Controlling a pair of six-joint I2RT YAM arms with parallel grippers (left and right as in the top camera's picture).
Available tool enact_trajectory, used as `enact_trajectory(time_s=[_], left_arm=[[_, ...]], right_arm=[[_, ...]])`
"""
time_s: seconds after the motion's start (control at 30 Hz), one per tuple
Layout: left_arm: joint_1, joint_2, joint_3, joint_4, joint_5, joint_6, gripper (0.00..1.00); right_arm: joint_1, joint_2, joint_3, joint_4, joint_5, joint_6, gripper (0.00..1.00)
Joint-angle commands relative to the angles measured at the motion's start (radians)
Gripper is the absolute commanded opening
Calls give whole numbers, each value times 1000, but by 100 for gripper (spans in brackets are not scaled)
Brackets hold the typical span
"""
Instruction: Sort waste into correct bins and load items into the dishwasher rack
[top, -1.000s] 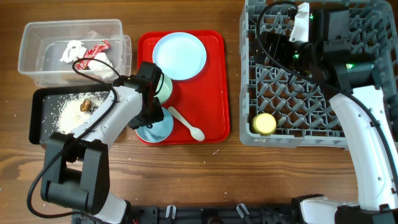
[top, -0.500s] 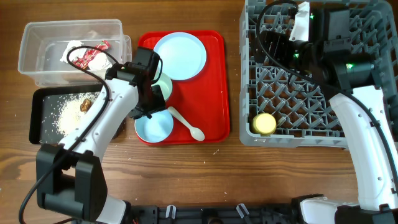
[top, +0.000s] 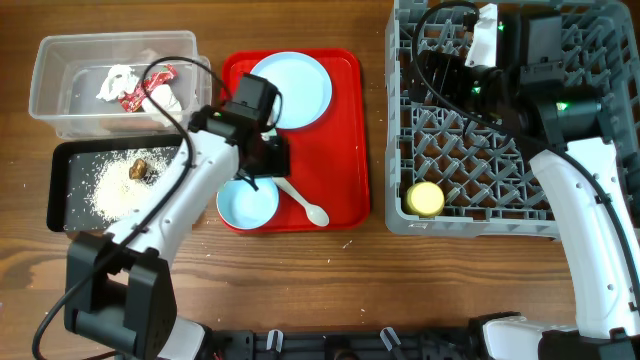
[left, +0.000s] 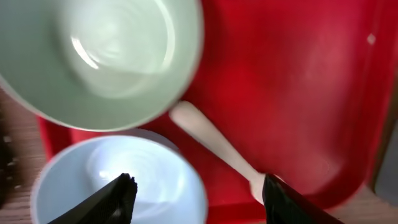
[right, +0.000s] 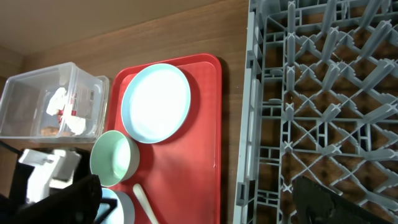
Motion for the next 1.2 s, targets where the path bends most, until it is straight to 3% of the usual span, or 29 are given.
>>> enact_trajectory(time_s=[0.0,0.17,0.57,0.67,0.8,0.9,1.17], left_arm=[[-88,-21,18,6,36,-3,65],[-164,0,18,6,18,-245,63],[-266,20,17,10,-51,-550,61],[-306,26,17,9,-132,-589,58],[-341,48,8,11,-254,-660,65],[-339,94,2,18,-270,-721,64],[-339,187,2,37,-283,-720,59]], right_arm=[[4,13,7,-1,7,-13,100],[4,13,7,-3,20,-23,100],[4,13,7,-27,21,-67,100],[4,13,7,-36,20,-66,100],[4,13,7,-58,21,-67,100],[4,13,7,-61,21,-74,100],[4,13,7,-61,21,-73,100]])
